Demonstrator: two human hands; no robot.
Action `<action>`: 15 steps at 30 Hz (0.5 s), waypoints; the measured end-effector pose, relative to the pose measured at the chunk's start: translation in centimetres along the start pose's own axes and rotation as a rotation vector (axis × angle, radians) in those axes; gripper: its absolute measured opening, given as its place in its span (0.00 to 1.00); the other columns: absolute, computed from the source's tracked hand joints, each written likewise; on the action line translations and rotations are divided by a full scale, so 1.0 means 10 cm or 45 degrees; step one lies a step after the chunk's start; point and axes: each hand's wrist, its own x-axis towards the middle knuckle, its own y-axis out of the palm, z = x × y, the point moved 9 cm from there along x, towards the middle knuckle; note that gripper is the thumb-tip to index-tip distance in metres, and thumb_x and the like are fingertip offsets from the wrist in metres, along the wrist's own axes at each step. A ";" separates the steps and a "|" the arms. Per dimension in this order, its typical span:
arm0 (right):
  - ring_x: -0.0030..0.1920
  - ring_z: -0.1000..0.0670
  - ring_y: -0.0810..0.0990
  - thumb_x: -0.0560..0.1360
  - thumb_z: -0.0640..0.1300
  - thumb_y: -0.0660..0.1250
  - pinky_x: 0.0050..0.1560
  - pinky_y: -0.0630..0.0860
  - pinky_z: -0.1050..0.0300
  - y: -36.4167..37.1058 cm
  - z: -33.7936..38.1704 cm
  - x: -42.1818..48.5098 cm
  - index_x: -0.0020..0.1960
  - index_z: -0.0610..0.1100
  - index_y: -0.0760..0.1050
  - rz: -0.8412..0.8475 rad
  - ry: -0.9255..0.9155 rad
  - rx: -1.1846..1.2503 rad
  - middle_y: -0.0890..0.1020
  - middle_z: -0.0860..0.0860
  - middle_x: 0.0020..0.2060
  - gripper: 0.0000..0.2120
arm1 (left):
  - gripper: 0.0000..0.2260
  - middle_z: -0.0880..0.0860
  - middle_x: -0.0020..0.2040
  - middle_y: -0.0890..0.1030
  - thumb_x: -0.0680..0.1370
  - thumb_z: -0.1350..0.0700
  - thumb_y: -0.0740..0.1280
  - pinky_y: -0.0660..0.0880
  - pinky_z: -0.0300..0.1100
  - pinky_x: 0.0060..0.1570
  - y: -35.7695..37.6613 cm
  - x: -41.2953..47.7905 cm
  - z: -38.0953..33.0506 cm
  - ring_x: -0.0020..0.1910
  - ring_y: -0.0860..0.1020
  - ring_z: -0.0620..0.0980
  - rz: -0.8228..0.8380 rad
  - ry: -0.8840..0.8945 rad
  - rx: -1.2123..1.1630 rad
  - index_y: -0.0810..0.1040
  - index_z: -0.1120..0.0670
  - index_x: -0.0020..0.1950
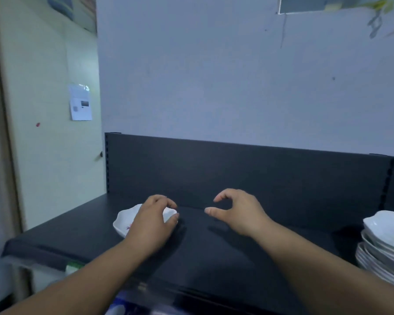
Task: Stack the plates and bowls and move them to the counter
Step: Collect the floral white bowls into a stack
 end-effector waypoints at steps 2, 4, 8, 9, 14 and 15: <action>0.53 0.56 0.69 0.69 0.61 0.73 0.50 0.67 0.60 0.24 0.10 0.10 0.55 0.55 0.77 0.045 -0.012 0.000 0.74 0.55 0.60 0.18 | 0.09 0.44 0.60 0.71 0.76 0.52 0.68 0.63 0.32 0.53 -0.14 0.05 0.31 0.55 0.70 0.40 -0.035 -0.099 0.036 0.77 0.48 0.55; 0.55 0.55 0.70 0.69 0.61 0.73 0.51 0.68 0.59 0.45 0.16 0.19 0.56 0.55 0.76 0.084 -0.009 0.012 0.74 0.55 0.60 0.19 | 0.11 0.46 0.62 0.72 0.75 0.50 0.68 0.66 0.39 0.61 -0.23 0.10 0.58 0.60 0.72 0.45 -0.041 -0.173 0.130 0.77 0.48 0.57; 0.59 0.55 0.70 0.70 0.60 0.73 0.51 0.67 0.60 0.82 0.23 0.29 0.57 0.55 0.75 0.165 -0.003 0.031 0.73 0.55 0.59 0.19 | 0.19 0.48 0.67 0.70 0.74 0.42 0.66 0.67 0.48 0.66 -0.25 0.10 0.99 0.65 0.70 0.50 0.062 -0.345 0.246 0.73 0.47 0.63; 0.59 0.55 0.70 0.70 0.60 0.73 0.51 0.67 0.60 0.90 0.24 0.31 0.57 0.55 0.75 0.182 0.007 0.037 0.72 0.56 0.59 0.19 | 0.20 0.49 0.68 0.69 0.74 0.42 0.66 0.67 0.49 0.66 -0.23 0.09 1.06 0.65 0.70 0.51 0.092 -0.373 0.223 0.72 0.47 0.64; 0.56 0.55 0.76 0.69 0.58 0.74 0.50 0.70 0.62 1.19 0.22 0.40 0.60 0.53 0.76 0.231 0.081 0.097 0.75 0.56 0.61 0.22 | 0.24 0.51 0.71 0.64 0.74 0.43 0.67 0.68 0.43 0.64 -0.18 0.11 1.28 0.65 0.71 0.51 0.168 -0.449 0.128 0.70 0.50 0.67; 0.55 0.56 0.75 0.69 0.58 0.74 0.49 0.69 0.63 1.23 0.22 0.40 0.62 0.52 0.75 0.239 0.097 0.117 0.75 0.56 0.61 0.23 | 0.25 0.52 0.71 0.64 0.74 0.43 0.68 0.67 0.42 0.63 -0.18 0.11 1.30 0.64 0.72 0.51 0.177 -0.456 0.108 0.70 0.50 0.68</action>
